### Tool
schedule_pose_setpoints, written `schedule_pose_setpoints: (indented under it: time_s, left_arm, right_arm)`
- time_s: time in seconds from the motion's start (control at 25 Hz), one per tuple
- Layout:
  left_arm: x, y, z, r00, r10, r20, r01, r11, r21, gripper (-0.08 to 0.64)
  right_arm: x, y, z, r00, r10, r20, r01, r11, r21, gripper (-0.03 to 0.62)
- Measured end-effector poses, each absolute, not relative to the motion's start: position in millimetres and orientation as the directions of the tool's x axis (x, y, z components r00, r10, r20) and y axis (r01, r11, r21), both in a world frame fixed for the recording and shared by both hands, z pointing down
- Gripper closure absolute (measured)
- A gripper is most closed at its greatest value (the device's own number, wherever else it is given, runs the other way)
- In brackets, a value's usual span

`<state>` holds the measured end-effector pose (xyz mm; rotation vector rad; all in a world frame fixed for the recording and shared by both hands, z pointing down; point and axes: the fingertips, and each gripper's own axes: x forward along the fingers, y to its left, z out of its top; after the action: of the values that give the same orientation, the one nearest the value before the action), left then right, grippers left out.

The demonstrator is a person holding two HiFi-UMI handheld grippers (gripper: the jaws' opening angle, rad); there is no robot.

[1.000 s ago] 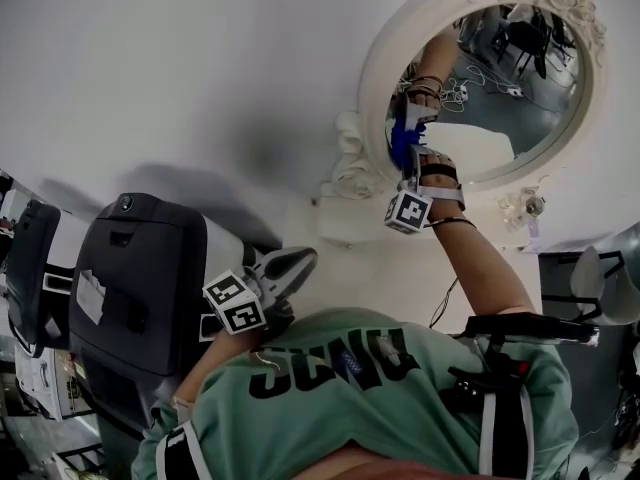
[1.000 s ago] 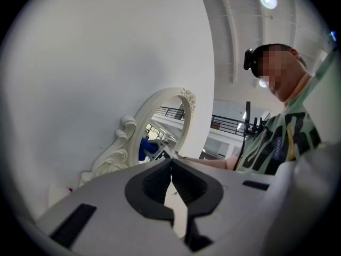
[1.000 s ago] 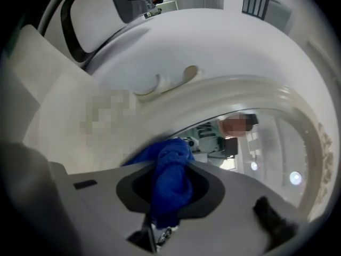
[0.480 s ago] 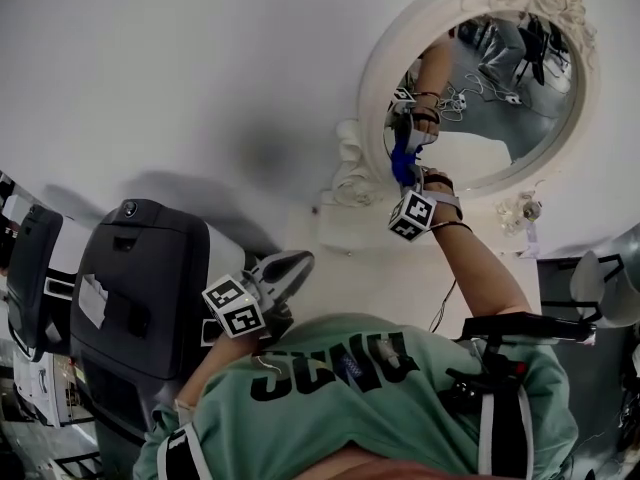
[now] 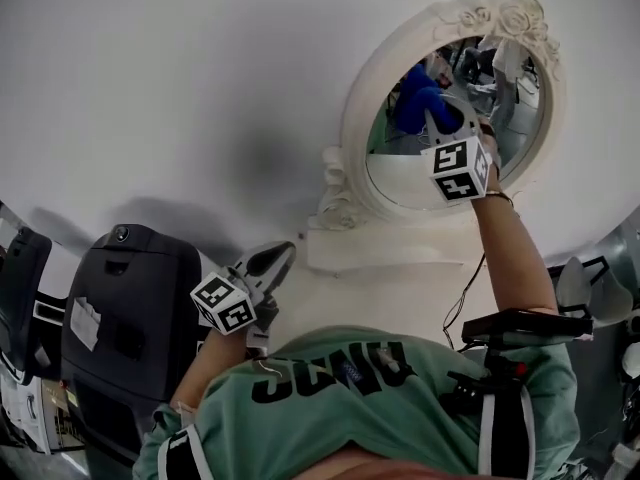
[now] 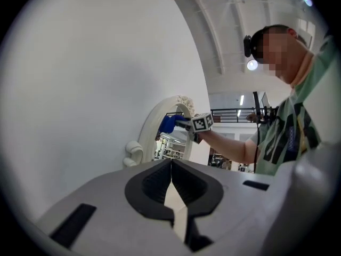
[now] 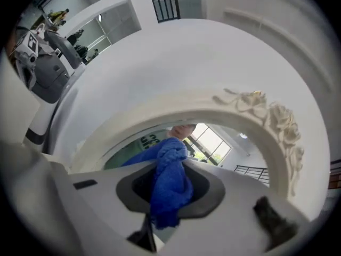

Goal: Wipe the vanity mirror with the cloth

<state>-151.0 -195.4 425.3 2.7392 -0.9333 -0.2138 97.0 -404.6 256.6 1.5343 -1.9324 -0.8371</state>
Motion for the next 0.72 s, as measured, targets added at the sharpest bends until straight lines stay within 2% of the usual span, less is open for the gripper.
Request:
schedule_pose_setpoints:
  time_s: [0.2, 0.4, 0.6, 0.72]
  left_arm:
    - [-164.2, -220.2, 404.6, 0.744, -0.666, -0.054, -0.652, -0.742, 0.157, 0.548]
    - [-161.4, -229.0, 397.9, 0.749, -0.661, -0.052, -0.651, -0.748, 0.132, 0.548]
    - [-156.1, -233.4, 401.9, 0.764, -0.644, -0.038, -0.632, -0.759, 0.154, 0.548]
    - [-147.9, -232.5, 405.4, 0.776, -0.630, -0.034, -0.616, -0.768, 0.173, 0.548]
  right_arm:
    - [103.2, -415.4, 184.7, -0.164, -0.983, -0.083, -0.643, 0.043, 0.765, 0.514]
    - [100.8, -425.1, 165.7, -0.131, -0.986, -0.106, -0.631, 0.001, 0.776, 0.512]
    - [94.1, -424.6, 171.4, -0.068, -0.987, -0.144, -0.459, -0.097, 0.883, 0.515]
    - [85.9, -423.3, 201.2, -0.057, -0.990, -0.126, -0.367, -0.096, 0.925, 0.517]
